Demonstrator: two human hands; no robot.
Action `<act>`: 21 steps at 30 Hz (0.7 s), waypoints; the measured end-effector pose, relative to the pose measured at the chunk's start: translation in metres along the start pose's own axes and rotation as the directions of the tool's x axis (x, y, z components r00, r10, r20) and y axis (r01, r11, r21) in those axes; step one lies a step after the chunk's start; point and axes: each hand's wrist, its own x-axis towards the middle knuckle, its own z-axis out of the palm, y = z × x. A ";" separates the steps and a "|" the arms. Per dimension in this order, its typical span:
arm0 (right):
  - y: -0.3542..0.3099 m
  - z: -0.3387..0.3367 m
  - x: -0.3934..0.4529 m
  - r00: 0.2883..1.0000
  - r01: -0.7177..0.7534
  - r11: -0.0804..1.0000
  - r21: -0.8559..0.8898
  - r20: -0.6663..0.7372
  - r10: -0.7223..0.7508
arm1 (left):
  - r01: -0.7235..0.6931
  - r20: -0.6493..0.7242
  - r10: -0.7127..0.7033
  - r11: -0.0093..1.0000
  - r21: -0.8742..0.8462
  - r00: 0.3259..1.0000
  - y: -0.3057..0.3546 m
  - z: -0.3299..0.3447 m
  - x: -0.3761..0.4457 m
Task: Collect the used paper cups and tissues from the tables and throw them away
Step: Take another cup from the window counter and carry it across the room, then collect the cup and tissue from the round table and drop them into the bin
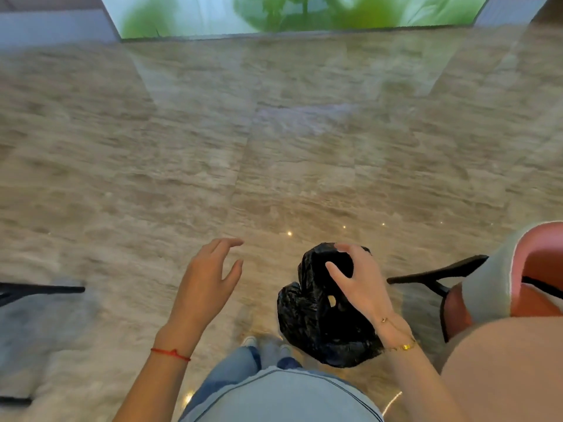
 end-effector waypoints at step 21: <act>-0.295 0.206 -0.037 0.399 0.809 0.566 0.161 0.556 -0.729 | 0.700 -0.593 -0.672 0.673 -0.238 0.444 -0.138 -0.135 -0.295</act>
